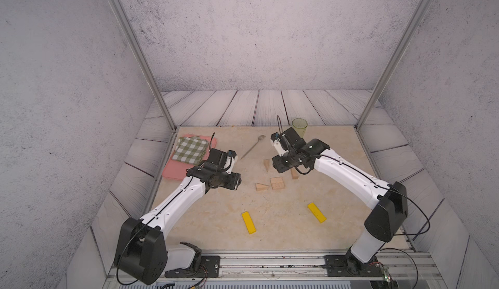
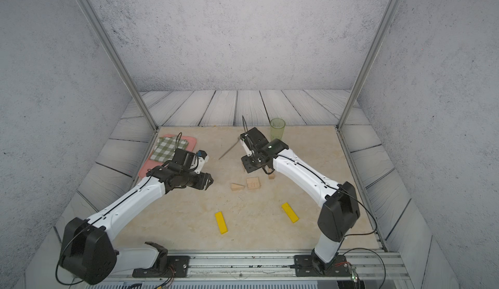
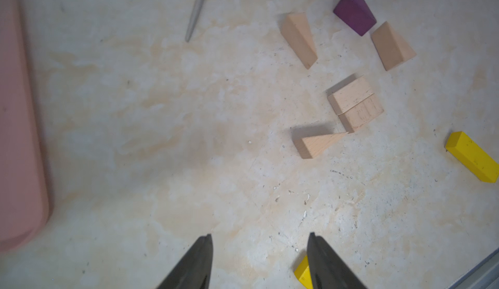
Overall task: Assemble a small pinwheel with building blocks
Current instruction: Adjust the building block at the center of the board.
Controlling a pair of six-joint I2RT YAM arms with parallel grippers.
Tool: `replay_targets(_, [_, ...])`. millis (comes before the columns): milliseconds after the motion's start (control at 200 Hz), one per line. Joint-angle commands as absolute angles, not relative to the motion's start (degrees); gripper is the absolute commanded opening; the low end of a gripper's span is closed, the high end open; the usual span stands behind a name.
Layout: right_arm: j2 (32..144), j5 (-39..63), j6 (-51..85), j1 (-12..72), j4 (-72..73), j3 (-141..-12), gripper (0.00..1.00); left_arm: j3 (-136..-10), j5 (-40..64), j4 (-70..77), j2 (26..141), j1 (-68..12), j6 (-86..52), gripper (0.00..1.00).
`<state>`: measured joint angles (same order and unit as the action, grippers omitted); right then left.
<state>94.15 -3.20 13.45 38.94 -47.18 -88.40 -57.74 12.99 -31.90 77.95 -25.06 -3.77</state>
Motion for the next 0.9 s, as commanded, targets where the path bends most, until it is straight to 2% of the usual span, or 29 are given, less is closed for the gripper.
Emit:
replay_targets(0, [89.11, -2.35, 19.22, 35.9, -48.61, -80.75, 0.51, -62.37, 14.6, -34.69, 83.49, -28.16, 5.99, 0.59])
replay_targets(330, [79.14, 0.11, 22.99, 30.61, -45.66, -63.43, 0.52, -73.43, 11.61, -37.31, 98.67, -36.41, 19.13, 0.59])
replay_targets(691, [77.08, 1.74, 22.6, 29.45, -45.44, -59.88, 0.53, -80.12, 4.18, -37.73, 110.57, -41.37, 22.46, 0.59])
replay_targets(896, [76.29, 2.19, 22.85, 29.22, -44.94, -58.41, 0.53, -81.51, 2.4, -37.73, 113.67, -41.57, 20.86, 0.53])
